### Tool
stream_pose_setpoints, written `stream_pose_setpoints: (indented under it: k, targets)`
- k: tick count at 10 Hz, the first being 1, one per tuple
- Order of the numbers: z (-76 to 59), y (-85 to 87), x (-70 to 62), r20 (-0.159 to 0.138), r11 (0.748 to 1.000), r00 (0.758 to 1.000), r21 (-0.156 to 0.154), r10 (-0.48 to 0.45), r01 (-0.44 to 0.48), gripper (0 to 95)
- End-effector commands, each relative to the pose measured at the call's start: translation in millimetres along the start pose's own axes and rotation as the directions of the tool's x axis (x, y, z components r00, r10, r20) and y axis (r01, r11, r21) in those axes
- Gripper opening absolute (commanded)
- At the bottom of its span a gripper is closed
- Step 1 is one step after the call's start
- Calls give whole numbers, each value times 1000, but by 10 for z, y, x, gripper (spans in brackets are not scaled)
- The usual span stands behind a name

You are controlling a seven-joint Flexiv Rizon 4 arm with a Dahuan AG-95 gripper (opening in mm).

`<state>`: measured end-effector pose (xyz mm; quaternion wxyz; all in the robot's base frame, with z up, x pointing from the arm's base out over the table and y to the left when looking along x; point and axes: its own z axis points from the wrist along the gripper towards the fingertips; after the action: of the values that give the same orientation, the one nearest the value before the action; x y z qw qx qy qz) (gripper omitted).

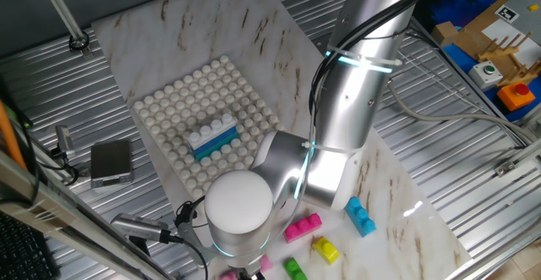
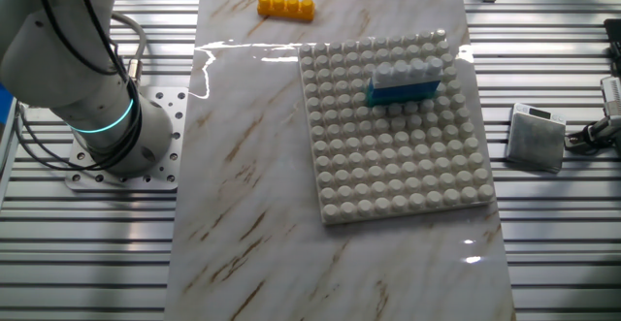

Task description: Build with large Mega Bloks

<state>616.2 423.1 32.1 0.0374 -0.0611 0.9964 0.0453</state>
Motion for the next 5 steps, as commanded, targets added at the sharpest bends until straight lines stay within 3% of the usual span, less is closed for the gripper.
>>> stream_pose_setpoints:
  k: [1, 5]
  targets:
    - [20, -9, -15, 2, 1000, 1000, 0, 1, -1, 380]
    - [64, -23, -36, 10, 1000, 1000, 3, 3, -3, 380]
